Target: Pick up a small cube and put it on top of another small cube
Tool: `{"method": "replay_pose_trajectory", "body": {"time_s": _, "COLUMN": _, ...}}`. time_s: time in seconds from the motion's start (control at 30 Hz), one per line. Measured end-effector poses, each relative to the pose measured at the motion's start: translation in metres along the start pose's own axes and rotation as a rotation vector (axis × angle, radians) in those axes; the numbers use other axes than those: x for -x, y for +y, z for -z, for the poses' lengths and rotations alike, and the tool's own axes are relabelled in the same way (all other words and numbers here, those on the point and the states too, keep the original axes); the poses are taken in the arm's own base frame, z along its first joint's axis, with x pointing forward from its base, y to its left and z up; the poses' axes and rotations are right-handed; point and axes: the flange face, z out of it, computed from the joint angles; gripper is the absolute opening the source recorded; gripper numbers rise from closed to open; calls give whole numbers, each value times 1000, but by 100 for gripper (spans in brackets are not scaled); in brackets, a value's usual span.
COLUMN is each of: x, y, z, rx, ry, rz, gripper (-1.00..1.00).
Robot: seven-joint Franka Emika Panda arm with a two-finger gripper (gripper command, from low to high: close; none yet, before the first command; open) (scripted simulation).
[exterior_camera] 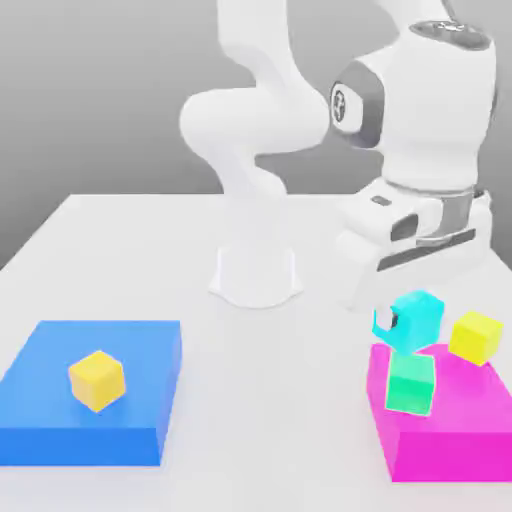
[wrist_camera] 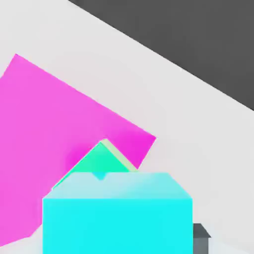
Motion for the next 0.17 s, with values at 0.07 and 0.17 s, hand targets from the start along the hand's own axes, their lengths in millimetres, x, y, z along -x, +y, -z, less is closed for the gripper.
{"method": "replay_pose_trajectory", "body": {"time_s": 0.07, "x": 2, "y": -2, "z": -26, "rx": 1, "ry": 0, "rz": 6, "gripper": 100}}
{"method": "replay_pose_trajectory", "body": {"time_s": 0.17, "x": 2, "y": -2, "z": -26, "rx": 1, "ry": 0, "rz": 6, "gripper": 100}}
